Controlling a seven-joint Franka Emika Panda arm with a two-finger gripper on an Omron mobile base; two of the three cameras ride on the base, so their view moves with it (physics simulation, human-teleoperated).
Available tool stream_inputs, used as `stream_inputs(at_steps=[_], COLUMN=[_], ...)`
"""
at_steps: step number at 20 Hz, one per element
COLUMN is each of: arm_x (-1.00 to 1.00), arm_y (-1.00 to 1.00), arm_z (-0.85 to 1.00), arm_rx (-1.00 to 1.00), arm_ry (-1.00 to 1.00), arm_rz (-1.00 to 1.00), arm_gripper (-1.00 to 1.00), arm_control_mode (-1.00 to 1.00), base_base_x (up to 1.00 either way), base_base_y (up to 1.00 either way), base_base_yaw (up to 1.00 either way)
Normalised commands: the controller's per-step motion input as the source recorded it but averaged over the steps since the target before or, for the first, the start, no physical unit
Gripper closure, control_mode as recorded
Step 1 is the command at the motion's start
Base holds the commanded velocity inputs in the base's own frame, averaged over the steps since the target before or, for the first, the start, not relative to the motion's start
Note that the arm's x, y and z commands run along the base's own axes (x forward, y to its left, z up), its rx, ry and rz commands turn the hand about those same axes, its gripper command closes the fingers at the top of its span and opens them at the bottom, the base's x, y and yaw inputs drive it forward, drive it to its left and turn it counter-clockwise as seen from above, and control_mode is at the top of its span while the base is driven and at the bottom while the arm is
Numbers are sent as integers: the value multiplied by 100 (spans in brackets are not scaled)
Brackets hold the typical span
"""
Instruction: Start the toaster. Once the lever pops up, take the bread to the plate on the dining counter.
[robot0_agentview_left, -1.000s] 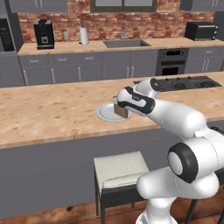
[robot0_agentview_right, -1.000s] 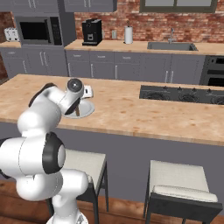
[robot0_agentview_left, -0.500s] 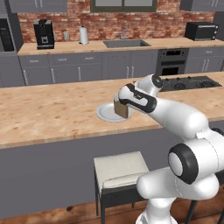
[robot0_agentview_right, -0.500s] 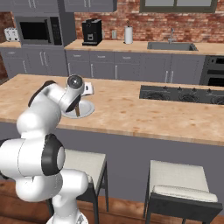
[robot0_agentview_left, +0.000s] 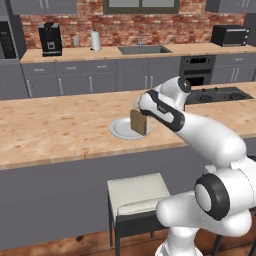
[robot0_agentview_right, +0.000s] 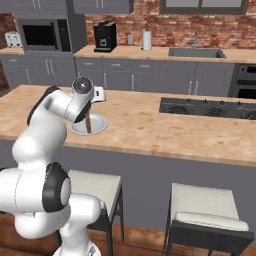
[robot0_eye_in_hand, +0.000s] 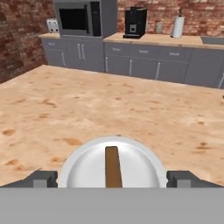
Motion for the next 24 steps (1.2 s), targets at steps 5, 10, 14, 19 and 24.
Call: stream_inputs(at_steps=[5, 10, 14, 19, 24], arm_x=[-69, -77, -75, -82, -81], arm_y=[0, -12, -24, -34, -39], arm_z=[66, 46, 37, 31, 15], arm_rx=[0, 0, 0, 0, 0], arm_ry=[2, 4, 5, 6, 3], arm_rz=[-11, -16, -18, -16, -9], arm_gripper=[-100, -100, -100, -100, -100], arm_control_mode=[-100, -100, -100, -100, -100], base_base_x=[0, 0, 0, 0, 0], base_base_y=[0, 0, 0, 0, 0], base_base_yaw=[0, 0, 0, 0, 0])
